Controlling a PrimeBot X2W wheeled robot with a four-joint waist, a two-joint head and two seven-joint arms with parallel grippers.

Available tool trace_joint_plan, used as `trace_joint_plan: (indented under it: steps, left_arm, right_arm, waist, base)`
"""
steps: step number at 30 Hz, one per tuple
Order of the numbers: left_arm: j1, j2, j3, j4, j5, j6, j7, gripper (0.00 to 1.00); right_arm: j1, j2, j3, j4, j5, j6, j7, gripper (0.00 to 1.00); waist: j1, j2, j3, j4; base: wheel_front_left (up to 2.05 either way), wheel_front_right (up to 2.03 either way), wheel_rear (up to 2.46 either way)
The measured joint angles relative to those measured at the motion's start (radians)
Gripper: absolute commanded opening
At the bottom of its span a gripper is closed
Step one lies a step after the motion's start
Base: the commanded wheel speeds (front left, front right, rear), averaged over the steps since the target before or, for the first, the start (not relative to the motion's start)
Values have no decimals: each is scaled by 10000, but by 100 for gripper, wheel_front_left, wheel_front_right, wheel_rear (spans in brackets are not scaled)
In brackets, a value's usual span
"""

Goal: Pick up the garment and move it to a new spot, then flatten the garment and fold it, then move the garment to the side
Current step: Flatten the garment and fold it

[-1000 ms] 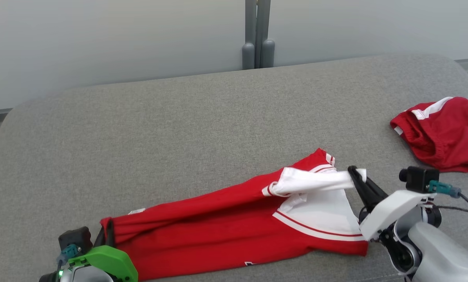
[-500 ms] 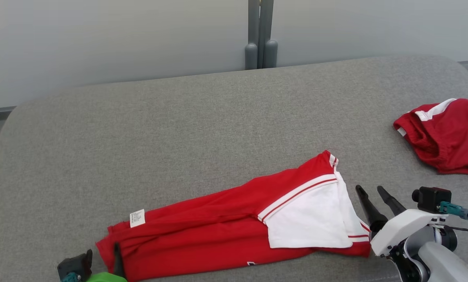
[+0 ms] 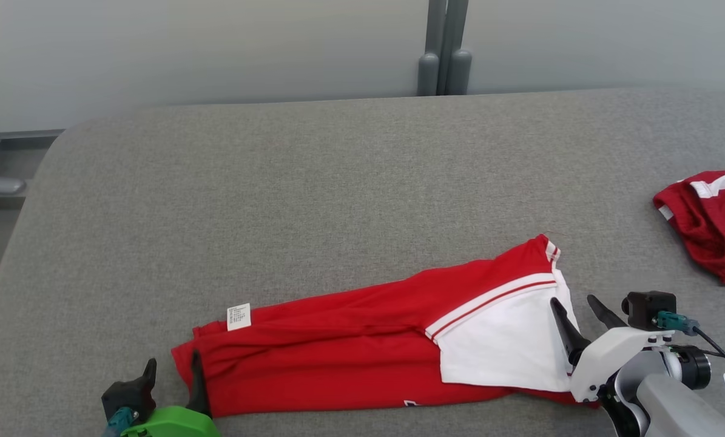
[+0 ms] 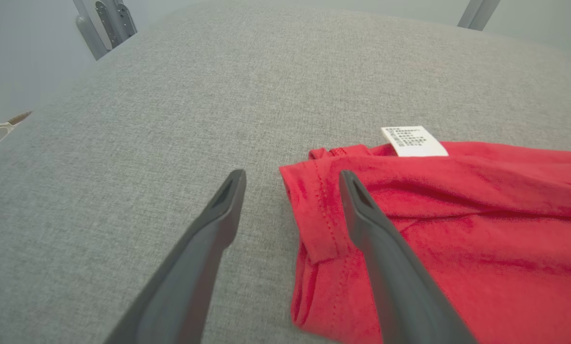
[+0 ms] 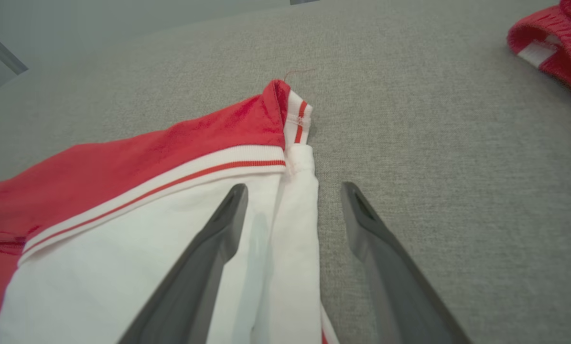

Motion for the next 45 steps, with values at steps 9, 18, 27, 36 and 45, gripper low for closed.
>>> trace_joint_plan:
  steps: [9, 18, 27, 36, 45]
  left_arm:
    - [-113, -2, -320, -474, -38, 94, 0, 100]
    - [-134, -2, -430, -675, 4, 96, 0, 100]
    - [-133, 0, -518, -767, -2, 96, 0, 100]
    - [-131, 0, -568, -817, -63, 96, 0, 100]
    - [35, -2, -614, -729, -123, 38, 0, 100]
  right_arm:
    - [-341, 407, -403, 1524, -407, 2, -8, 100]
    - [-460, 640, 125, 1824, 631, -61, 104, 99]
    - [-523, 360, 1099, 1478, 1701, 15, 366, 0]
    - [-1027, -407, 627, 2589, 1845, 79, 33, 0]
    - [-1188, -947, 468, 1889, 1450, -6, 2, 0]
  waist:
    - [0, 0, 344, 573]
    - [0, 0, 464, 951]
    - [0, 0, 454, 960]
    - [1, 0, 485, 883]
    - [0, 0, 280, 489]
  base:
    - [0, 0, 0]
    - [0, 0, 0]
    - [0, 0, 0]
    - [0, 0, 0]
    - [0, 0, 0]
